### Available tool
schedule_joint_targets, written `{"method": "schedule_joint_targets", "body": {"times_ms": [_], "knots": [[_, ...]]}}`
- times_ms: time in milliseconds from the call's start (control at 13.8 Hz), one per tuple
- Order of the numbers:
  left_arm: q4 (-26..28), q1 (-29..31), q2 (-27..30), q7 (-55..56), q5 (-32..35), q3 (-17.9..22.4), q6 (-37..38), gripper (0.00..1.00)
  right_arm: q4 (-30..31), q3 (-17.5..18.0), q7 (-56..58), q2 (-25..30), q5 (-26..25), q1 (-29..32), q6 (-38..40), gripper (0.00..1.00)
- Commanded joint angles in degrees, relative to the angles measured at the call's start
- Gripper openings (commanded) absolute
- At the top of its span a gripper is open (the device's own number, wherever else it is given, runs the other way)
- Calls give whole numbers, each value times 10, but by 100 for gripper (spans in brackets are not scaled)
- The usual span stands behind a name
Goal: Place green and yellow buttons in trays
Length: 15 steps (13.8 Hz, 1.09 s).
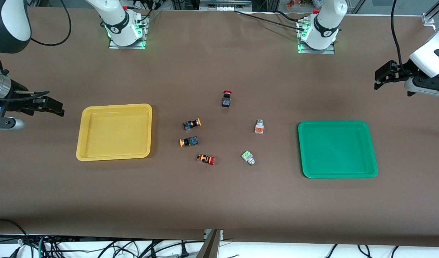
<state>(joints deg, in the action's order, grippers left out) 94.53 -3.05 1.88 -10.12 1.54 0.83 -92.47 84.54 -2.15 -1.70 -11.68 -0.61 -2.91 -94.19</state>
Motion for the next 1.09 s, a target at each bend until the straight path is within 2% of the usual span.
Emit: {"method": "schedule_joint_targets", "body": {"times_ms": [0,363,653,870,1015], "knots": [[-15,-5,-7,5,5,3,4,100,-15,2,-3,-8,-7,-1,8,99],[-15,-5,-8,2,2,2,7,100,-14,2,-3,-8,-7,-1,8,99],[-15,-16,-20,-1,2,-4,92,100,-12,2,-3,-7,-7,-1,8,99],[-8,-18,-30,5,2,-15,124,100,-12,2,-3,-7,-7,-1,8,99],[-4,-18,-54,8,2,-37,127,100,-10,2,-4,-7,-7,-8,8,99]]}}
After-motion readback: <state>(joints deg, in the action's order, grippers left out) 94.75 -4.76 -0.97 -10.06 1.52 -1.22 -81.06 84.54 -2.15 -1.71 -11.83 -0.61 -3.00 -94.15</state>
